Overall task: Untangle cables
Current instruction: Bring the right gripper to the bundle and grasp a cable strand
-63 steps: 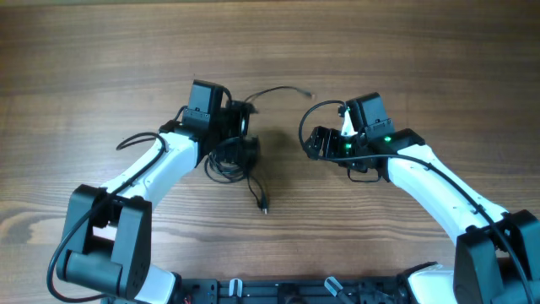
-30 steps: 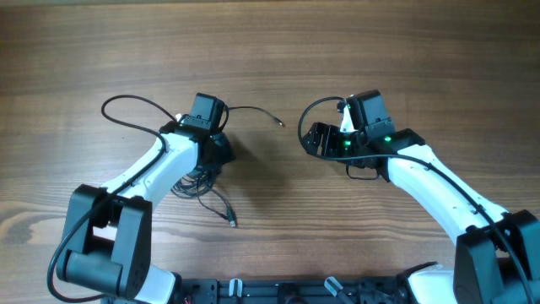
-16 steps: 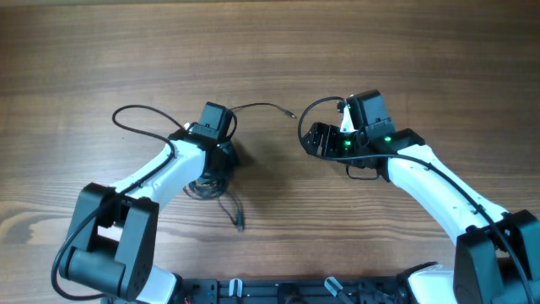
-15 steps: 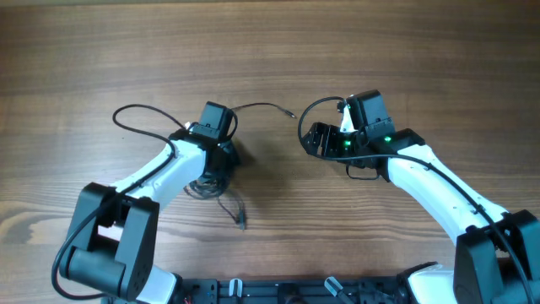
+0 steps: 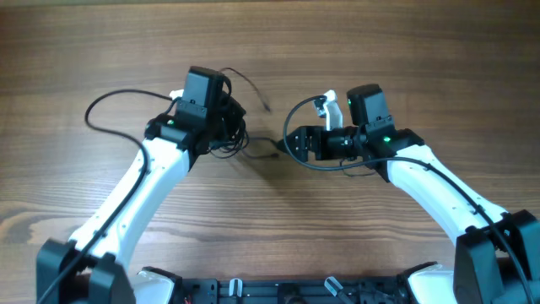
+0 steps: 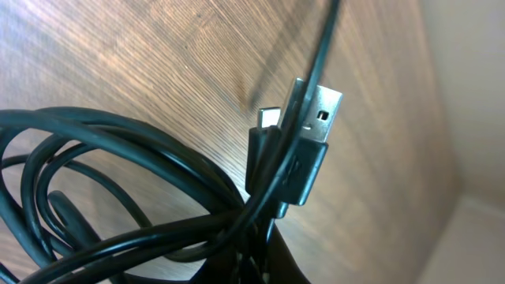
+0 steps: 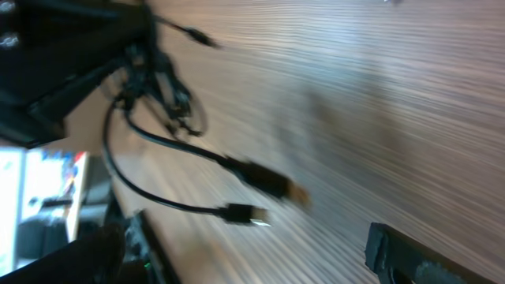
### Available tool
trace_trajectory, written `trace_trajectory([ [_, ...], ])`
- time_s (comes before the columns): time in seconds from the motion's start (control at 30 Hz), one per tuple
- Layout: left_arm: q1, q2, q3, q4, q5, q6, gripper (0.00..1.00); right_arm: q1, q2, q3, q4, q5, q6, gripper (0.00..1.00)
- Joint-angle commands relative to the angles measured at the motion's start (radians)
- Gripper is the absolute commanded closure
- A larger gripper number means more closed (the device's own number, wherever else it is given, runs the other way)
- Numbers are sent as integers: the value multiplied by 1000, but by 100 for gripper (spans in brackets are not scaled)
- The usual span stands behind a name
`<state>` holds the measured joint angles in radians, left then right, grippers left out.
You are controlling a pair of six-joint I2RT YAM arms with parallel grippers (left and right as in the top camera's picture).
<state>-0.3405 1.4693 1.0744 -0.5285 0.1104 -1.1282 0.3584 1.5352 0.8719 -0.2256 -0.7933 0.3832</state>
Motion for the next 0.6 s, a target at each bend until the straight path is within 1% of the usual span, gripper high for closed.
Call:
trace_trajectory([
  [0.0, 2, -39, 11, -14, 37, -175, 96, 53, -21, 3, 83, -114, -58, 0],
  [0.07, 2, -41, 11, -14, 65, -174, 96, 87, -21, 3, 158, -93, -68, 0],
  [0.13, 2, -41, 11, -14, 72, -174, 96, 125, -21, 3, 200, 18, -69, 2],
  [0.23, 2, -41, 11, -13, 87, -175, 95, 177, -21, 3, 210, 190, -68, 11],
  [0.33, 2, -41, 11, -13, 119, -175, 95, 222, -16, 3, 211, 298, -69, 21],
  [0.37, 2, -41, 11, -13, 132, -175, 95, 234, -12, 3, 211, 307, -69, 34],
  [0.4, 3, -41, 11, -12, 141, -176, 95, 244, -6, 3, 211, 303, -69, 60],
  [0.43, 4, -41, 11, -13, 151, -181, 96, 255, -3, 3, 210, 282, -69, 80],
  [0.47, 7, -41, 11, -13, 160, -199, 96, 267, 1, 3, 210, 254, -69, 92],
  [0.5, 12, -41, 11, -13, 163, -220, 96, 284, 4, 3, 209, 217, -69, 96],
  [0.57, 30, -41, 11, -8, 163, -269, 96, 314, 6, 3, 205, 178, -69, 96],
])
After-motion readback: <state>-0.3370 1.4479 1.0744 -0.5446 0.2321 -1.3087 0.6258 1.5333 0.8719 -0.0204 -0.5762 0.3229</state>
